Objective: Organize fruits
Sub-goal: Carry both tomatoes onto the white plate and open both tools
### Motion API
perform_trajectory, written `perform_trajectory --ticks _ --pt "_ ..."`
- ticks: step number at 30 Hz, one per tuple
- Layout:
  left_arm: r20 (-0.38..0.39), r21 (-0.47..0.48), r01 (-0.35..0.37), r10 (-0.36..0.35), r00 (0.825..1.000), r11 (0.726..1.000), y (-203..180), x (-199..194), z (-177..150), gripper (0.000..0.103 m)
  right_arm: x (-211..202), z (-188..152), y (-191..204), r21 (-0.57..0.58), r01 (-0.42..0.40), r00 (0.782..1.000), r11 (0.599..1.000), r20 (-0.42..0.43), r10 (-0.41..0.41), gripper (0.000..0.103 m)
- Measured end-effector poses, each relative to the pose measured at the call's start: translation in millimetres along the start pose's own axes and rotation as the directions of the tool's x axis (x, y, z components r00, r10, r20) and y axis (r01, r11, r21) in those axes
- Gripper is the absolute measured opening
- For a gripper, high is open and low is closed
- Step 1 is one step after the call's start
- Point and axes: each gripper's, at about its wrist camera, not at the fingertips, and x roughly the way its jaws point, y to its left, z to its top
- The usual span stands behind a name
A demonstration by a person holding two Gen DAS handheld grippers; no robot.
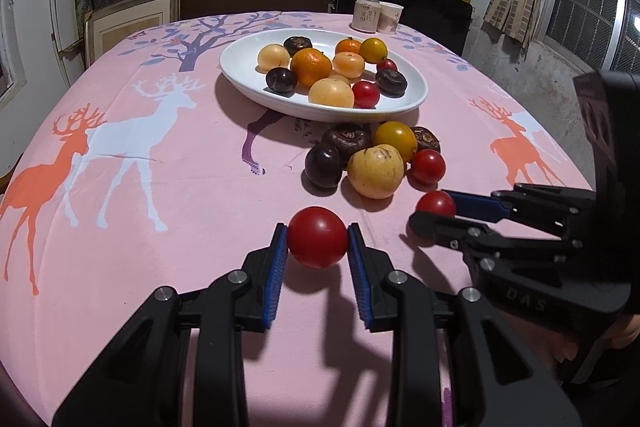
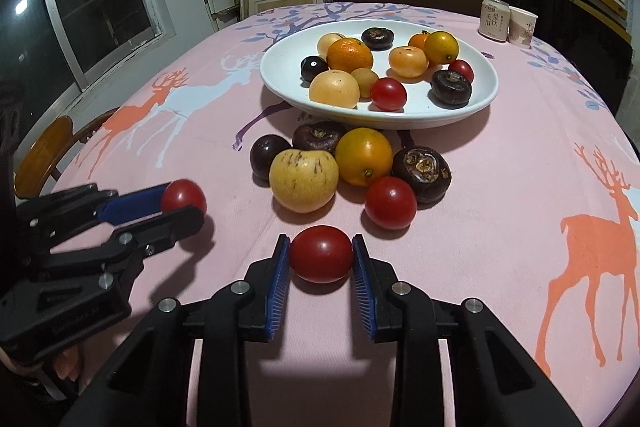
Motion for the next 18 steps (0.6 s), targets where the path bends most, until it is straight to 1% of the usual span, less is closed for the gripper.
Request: perform_trajectory --ticks 2,13,18 --pt "0.002 0.000 -0.001 0.001 1.000 1.000 0 -1 0 0.029 -3 -4 0 0.003 -0.013 1.000 1.000 -0.002 0.013 0.031" --pt "0.007 0.008 0.002 -0.002 1.000 1.000 -3 -5 1 0.029 -21 -18 -18 0.057 -0.001 1.000 0.998 0.023 0.000 0.031" --pt "0.014 0.014 -0.003 0.003 1.000 1.000 -6 -9 2 0.029 -27 -19 -23 0.079 -0.004 0.999 0.997 0.036 0.001 0.031"
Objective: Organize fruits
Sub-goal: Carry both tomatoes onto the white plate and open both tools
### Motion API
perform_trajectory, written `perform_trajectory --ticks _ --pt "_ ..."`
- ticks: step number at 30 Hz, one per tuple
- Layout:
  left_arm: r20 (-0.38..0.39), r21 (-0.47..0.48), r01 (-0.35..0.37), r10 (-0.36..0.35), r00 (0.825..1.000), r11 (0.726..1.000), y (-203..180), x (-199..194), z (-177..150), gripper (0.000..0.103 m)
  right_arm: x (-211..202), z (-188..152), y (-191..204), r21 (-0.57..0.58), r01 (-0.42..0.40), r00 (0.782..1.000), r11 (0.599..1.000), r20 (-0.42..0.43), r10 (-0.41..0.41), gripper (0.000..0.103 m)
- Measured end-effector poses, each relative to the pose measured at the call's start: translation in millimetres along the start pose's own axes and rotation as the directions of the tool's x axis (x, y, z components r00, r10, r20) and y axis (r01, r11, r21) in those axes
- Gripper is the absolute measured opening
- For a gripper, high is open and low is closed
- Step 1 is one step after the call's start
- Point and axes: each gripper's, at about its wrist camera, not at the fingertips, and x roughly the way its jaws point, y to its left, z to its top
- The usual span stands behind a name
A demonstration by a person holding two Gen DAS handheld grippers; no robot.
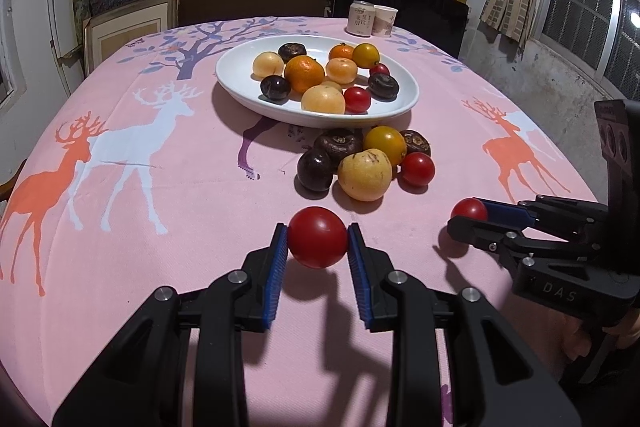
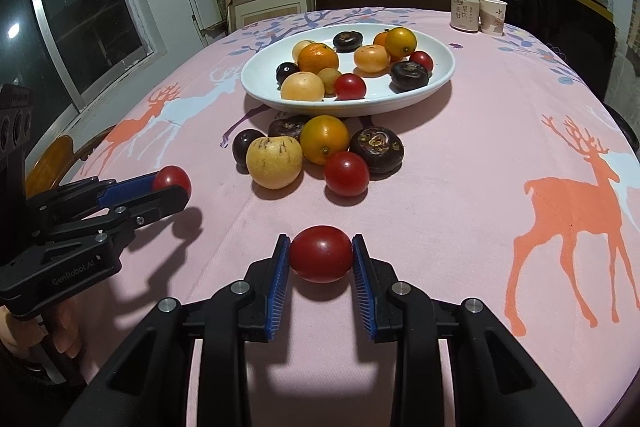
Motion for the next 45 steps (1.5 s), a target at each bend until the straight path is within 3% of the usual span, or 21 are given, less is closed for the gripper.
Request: perform_trajectory --ticks 11,20,26,32,35,37,38,40,45 --pt "0.025 0.022 -0.004 0.004 1.000 1.000 -4 -6 22 0.029 -17 14 -6 0.009 -0.030 0.999 1.000 0.044 0.029 0.031" --pt "0.064 0.040 -0.027 0.024 0.998 0.999 1 16 87 0.029 -31 82 -31 0.025 -0.034 0.990 0.999 0.140 0.030 0.031" --pt "0.046 0.000 -0.031 0.031 0.998 1.000 16 64 130 0.030 4 127 -45 0.071 -0.056 0.991 0.996 0.123 0.047 0.031" --pt "-0.007 -0.013 -0.068 0.068 0.998 0.998 33 122 156 0.030 61 152 -50 0.078 -0.013 0.997 0.997 0.071 0.007 0.031" --pt "0.008 -0.008 -0.103 0.103 0.995 0.995 39 135 168 0.030 79 160 -54 0.091 -0.003 0.998 0.996 0.062 -0.002 0.032" --pt "0.011 -0.026 -0.106 0.106 0.994 0.994 44 139 175 0.037 87 165 -54 0.087 0.005 0.998 0.996 0.070 -0.012 0.037" --pt "0.017 -0.030 -0.117 0.117 0.993 0.993 46 140 177 0.042 88 167 -55 0.090 0.005 0.997 0.996 0.072 -0.012 0.048" --pt "0.040 -0.039 -0.130 0.131 0.991 0.991 48 136 177 0.058 85 169 -56 0.099 0.003 0.995 0.995 0.096 -0.013 0.049" --pt "0.069 -0.043 -0.122 0.125 0.990 0.992 45 115 171 0.058 61 163 -52 0.082 0.016 0.990 0.997 0.142 -0.027 0.050"
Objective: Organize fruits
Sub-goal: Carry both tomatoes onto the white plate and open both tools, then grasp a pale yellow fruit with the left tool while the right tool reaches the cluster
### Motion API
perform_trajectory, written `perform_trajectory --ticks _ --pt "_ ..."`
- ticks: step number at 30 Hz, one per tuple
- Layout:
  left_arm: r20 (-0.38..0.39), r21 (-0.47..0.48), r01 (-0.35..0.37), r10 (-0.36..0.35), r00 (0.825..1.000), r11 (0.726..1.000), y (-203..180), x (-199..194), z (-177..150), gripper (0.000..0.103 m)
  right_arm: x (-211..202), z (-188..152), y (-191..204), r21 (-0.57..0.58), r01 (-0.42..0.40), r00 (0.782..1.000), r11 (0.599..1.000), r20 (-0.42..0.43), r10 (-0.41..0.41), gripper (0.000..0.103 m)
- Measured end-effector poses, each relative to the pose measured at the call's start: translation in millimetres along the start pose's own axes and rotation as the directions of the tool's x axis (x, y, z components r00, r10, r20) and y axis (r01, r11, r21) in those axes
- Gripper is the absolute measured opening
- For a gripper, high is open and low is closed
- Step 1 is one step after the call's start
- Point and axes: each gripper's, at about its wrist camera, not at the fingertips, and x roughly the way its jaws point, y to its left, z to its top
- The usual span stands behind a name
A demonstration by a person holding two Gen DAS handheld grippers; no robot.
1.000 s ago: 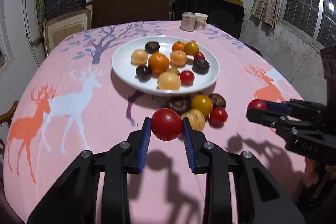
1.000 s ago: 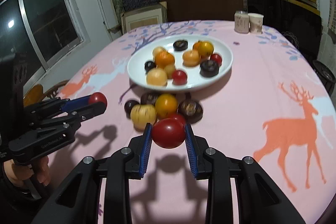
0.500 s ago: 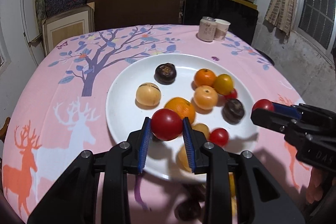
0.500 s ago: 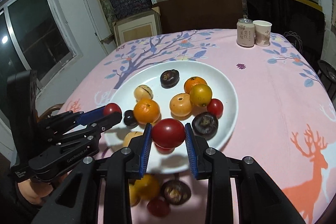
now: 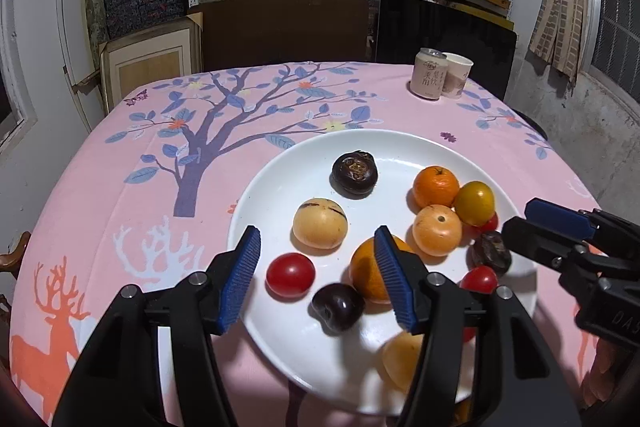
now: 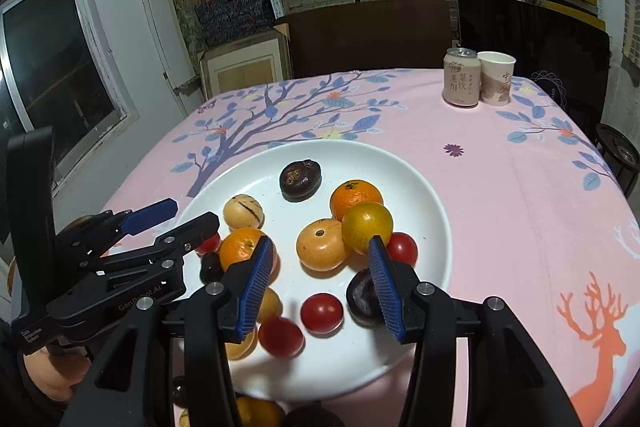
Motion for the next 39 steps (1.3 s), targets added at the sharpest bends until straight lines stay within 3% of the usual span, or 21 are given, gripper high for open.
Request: perform_trajectory --ticks 3,6,10,14,17,22,23,24,25,27,31,39 --pt "-0.001 0.007 0.024 -0.024 1.000 1.000 -1 -22 -12 0.059 -23 -9 -4 0.028 -0.011 1.000 1.000 0.013 0.011 0.050" --pt "0.010 0.031 0.027 -0.027 1.000 0.999 -3 -49 -36 0.082 -49 -30 -13 0.079 -0.027 1.000 0.997 0.016 0.025 0.054" --pt "-0.011 0.073 0.048 -0.048 0.999 0.996 -12 -78 -76 0.082 -71 -70 -25 0.153 -0.033 0.999 0.988 0.018 0.031 0.056" --pt "-0.023 0.140 0.049 -0.046 0.999 0.989 -29 -96 -112 0.082 -79 -106 -25 0.144 -0.029 0.999 0.989 0.030 0.025 0.056" --pt "-0.037 0.155 0.042 -0.036 0.999 0.987 -35 -98 -128 0.082 -77 -121 -26 0.147 -0.039 0.999 0.988 0.012 0.037 0.057" --pt "-0.074 0.139 0.092 -0.083 0.994 0.986 -46 -97 -136 0.082 -80 -125 -27 0.156 -0.040 0.999 0.987 0.020 0.037 0.060" --pt "-0.072 0.146 0.096 -0.086 0.994 0.985 -49 -96 -134 0.081 -78 -125 -27 0.157 -0.039 0.999 0.987 0.012 0.038 0.060" --pt "-0.070 0.153 0.101 -0.091 0.993 0.983 -54 -96 -134 0.072 -76 -126 -27 0.160 -0.042 0.999 0.986 0.004 0.042 0.060" --pt "-0.078 0.159 0.110 -0.098 0.992 0.981 -59 -94 -134 0.055 -75 -125 -29 0.165 -0.045 0.999 0.985 -0.003 0.046 0.060" --pt "-0.114 0.174 0.137 -0.118 0.986 0.975 -69 -86 -135 0.037 -74 -127 -33 0.185 -0.051 0.999 0.982 -0.008 0.053 0.060" --pt "-0.124 0.191 0.132 -0.110 0.986 0.973 -77 -80 -136 0.036 -73 -127 -37 0.208 -0.065 0.998 0.976 -0.011 0.069 0.060" --pt "-0.190 0.164 0.152 -0.120 0.974 0.975 -80 -58 -131 0.046 -72 -128 -37 0.212 -0.075 0.997 0.974 -0.010 0.079 0.060"
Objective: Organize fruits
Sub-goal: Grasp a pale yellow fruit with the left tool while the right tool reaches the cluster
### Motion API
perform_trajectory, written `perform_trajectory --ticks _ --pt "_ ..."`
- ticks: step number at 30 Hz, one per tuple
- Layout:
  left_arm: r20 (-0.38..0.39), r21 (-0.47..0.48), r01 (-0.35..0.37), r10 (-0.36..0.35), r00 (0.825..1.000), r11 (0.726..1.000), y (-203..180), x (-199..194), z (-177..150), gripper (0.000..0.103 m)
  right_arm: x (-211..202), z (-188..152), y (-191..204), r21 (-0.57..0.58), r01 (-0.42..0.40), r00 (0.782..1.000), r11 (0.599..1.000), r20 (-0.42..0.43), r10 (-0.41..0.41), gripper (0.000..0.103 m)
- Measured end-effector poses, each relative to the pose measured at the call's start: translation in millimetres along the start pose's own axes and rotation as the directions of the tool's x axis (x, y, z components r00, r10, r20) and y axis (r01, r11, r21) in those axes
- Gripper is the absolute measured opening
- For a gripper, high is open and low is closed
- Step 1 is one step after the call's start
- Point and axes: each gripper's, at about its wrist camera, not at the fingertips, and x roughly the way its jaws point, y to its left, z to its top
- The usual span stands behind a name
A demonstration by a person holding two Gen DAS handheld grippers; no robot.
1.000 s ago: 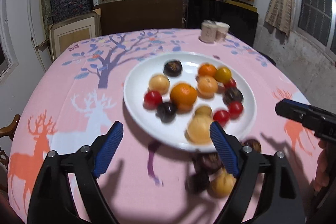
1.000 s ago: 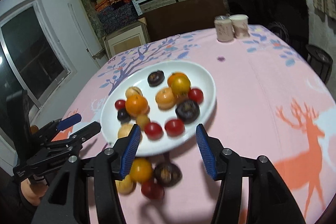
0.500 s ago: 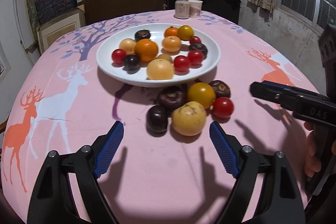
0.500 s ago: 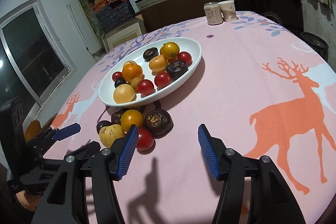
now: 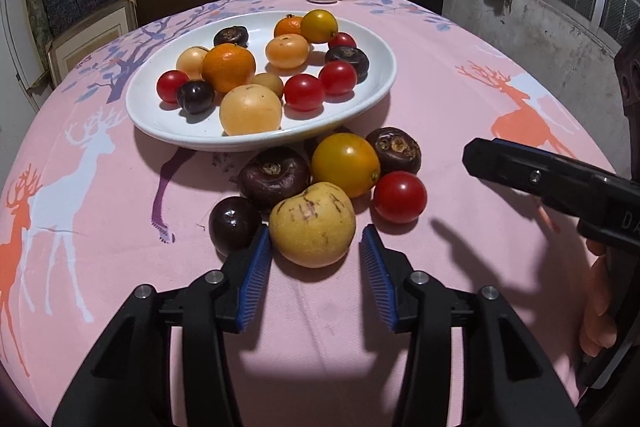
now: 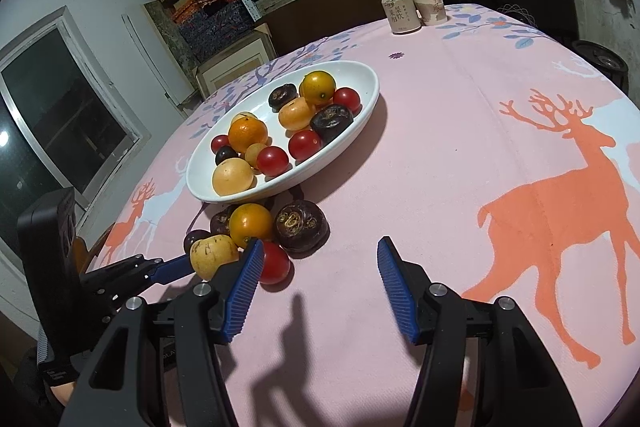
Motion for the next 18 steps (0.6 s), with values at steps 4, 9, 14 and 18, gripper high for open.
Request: perform_trajectory --ticks 4,9,14,18 --pt "0.008 -0.048 0.036 -0.035 0.999 0.998 9 0 0 0.041 2 1 -1 0.004 -0.003 1.000 1.000 -0.009 0.004 0.060" --pt "0.064 -0.081 0.068 -0.063 0.996 0.994 16 -18 -5 0.041 1 0 0 -0.004 -0.002 1.000 1.000 -0.005 0.002 0.060" --pt "0.110 -0.106 0.062 -0.051 0.993 0.992 27 -45 -14 0.041 0 -1 15 -0.080 0.017 1.000 0.997 -0.001 -0.017 0.060" --pt "0.099 -0.132 0.049 -0.037 0.994 0.990 39 -51 -23 0.041 1 -7 45 -0.223 0.013 1.000 0.975 -0.021 -0.018 0.060"
